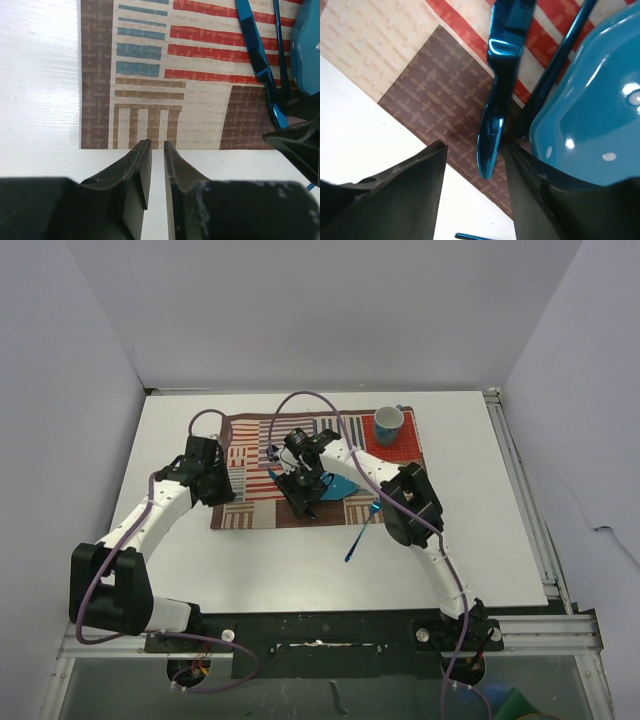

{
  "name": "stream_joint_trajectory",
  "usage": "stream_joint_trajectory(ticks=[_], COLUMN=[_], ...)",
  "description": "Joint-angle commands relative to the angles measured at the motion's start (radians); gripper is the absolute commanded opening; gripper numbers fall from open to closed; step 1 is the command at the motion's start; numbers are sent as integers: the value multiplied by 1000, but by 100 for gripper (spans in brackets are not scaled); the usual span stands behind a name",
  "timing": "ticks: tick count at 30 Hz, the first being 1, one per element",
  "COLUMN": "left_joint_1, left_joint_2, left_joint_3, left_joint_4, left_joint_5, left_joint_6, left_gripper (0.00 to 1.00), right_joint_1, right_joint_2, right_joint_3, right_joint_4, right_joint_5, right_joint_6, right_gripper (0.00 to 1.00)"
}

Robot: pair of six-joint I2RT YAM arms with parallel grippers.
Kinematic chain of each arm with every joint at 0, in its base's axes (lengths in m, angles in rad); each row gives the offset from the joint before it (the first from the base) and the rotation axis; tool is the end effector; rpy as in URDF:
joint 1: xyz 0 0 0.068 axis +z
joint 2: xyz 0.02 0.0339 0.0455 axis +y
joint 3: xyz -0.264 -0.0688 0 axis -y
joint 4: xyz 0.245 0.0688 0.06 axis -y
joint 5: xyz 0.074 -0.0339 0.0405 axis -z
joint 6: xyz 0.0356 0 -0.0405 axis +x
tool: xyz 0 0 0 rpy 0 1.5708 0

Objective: Set the dinner table for one person
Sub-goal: Pick up the knife with the napkin.

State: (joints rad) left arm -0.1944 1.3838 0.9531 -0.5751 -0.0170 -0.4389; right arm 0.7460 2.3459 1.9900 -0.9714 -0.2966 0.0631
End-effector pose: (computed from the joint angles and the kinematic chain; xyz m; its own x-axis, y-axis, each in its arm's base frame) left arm 0.2722 -0.0530 0.2326 -0.8284 -0.2699 -0.4908 -0.1854 0.9590 -0.2145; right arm 0.3464 0.3343 0.1681 -0.7555 -0.6161 -0.2227 -0.6545 0.6947 0.2983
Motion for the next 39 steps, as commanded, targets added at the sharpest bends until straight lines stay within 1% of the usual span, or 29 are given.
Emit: stream_joint_trajectory(ticks=[1, 2, 4, 7, 10, 12, 13, 14, 20, 26, 27, 29, 30, 32, 34, 35, 36, 39], left_joint_1=[5, 6, 5, 4, 6, 6, 6, 6, 6, 6, 7, 6, 7, 6, 6, 6, 6, 6], left_joint_2=[-36, -37, -38, -41, -42, -43, -43, -42, -37, -32, -31, -31, -32, -31, -32, -32, -33, -35], left_joint_3=[4, 5, 5, 4, 3, 3, 3, 3, 3, 3, 3, 3, 3, 3, 3, 2, 2, 3], left_joint_4=[56, 57, 57, 57, 58, 59, 60, 60, 61, 63, 63, 61, 60, 59, 59, 58, 58, 59], left_joint_5=[24, 25, 27, 27, 28, 30, 29, 30, 35, 37, 37, 36, 37, 35, 33, 33, 32, 32], left_joint_6=[16, 17, 16, 16, 16, 16, 16, 16, 17, 18, 19, 19, 19, 19, 19, 19, 18, 19], left_gripper=[17, 17, 17, 17, 17, 17, 17, 17, 17, 17, 17, 17, 18, 19, 23, 23, 24, 24], right_joint_1=[27, 36, 57, 82, 91, 94, 96, 99, 126, 137, 138, 137, 135, 133, 131, 131, 130, 123], right_joint_2=[30, 25, 17, 1, -21, -42, -52, -60, -109, -118, -119, -114, -109, -96, -80, -76, -69, -43], right_joint_3=[-6, -30, -94, -189, -248, -284, -303, -308, -362, -346, -339, -314, -297, -265, -237, -229, -223, -203], right_joint_4=[0, 2, 15, 40, 74, 101, 117, 122, 137, 120, 120, 112, 106, 96, 86, 85, 86, 87], right_joint_5=[84, 105, 141, 197, 222, 234, 245, 250, 277, 285, 288, 298, 310, 312, 306, 301, 293, 270], right_joint_6=[8, 10, 28, 59, 89, 104, 116, 119, 142, 135, 132, 128, 128, 122, 119, 118, 117, 108], right_gripper=[47, 45, 36, 32, 22, 12, 3, 0, 0, 0, 1, 13, 25, 39, 57, 64, 70, 72])
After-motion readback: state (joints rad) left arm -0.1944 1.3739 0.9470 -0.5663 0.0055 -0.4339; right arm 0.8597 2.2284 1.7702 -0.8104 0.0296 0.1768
